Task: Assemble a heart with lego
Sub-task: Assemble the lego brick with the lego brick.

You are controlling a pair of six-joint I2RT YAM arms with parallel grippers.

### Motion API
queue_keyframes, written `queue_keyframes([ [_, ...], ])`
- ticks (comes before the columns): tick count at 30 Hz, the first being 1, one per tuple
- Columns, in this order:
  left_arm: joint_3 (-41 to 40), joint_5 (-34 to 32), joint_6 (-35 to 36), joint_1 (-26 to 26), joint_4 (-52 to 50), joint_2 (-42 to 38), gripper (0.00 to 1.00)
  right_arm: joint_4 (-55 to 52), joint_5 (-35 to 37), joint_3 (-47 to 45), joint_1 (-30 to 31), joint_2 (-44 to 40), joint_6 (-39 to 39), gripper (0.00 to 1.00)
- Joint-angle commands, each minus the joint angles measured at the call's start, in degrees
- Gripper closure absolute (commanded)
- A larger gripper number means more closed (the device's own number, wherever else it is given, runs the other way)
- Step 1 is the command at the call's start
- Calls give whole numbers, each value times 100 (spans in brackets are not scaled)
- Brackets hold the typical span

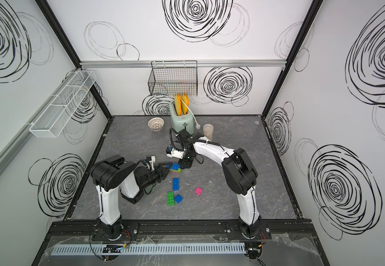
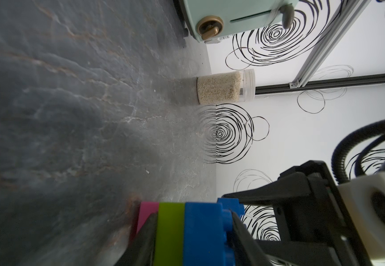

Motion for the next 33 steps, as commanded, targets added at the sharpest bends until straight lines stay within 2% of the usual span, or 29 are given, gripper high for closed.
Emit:
queue_keyframes([
  [1, -14, 44, 8, 21, 1174, 139, 67, -99, -76, 157, 53, 183, -167, 72],
  [19, 26, 96, -7, 18, 1178, 178, 67, -90, -111, 260, 286, 424, -217, 73],
  [24, 27, 107, -16, 19, 1173, 196, 67, 309, 119, -48, 404, 270, -143, 74],
  [33, 61, 127, -20, 10, 1184, 254, 67, 1063, 72, -950, 467, -52, -66, 74],
])
